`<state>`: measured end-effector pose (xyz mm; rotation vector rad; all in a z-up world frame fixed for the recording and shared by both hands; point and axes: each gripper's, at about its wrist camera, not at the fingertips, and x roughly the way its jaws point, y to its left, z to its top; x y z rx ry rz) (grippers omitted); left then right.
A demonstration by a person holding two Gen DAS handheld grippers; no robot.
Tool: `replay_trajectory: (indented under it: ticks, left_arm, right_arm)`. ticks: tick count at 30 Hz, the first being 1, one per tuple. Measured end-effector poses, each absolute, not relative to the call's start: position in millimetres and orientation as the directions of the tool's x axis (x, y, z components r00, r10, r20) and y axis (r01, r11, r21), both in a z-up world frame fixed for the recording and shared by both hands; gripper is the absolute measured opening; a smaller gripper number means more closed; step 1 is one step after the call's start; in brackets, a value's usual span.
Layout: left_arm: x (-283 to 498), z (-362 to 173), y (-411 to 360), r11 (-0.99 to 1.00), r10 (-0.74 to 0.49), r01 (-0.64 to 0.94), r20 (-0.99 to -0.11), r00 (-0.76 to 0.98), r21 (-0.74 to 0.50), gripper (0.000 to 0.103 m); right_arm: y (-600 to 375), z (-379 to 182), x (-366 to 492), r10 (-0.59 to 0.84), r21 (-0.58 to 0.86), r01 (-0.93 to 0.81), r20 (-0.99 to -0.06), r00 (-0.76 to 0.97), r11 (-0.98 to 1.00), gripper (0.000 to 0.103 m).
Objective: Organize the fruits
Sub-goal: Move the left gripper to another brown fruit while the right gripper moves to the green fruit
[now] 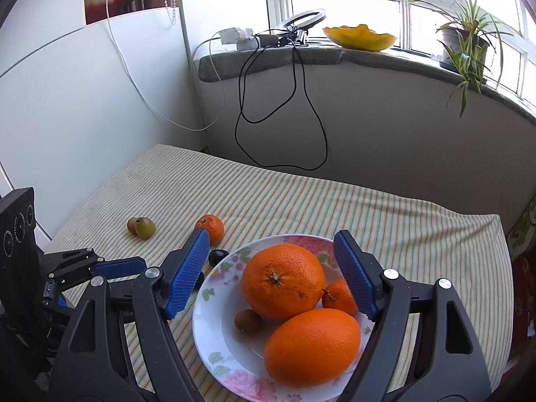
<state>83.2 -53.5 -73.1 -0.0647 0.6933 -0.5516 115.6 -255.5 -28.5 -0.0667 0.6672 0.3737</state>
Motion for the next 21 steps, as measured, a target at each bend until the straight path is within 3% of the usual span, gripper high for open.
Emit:
replay_trajectory:
  ticks: [21]
  left_arm:
    - [97.3,-86.5,45.2,0.927,-0.360,0.337,-0.641,0.678,-0.164,0.047]
  right_arm:
    - [-153.7,-44.7,124.3,0.406,-0.012,-0.571,-0.692,0.598,0.821,0.079]
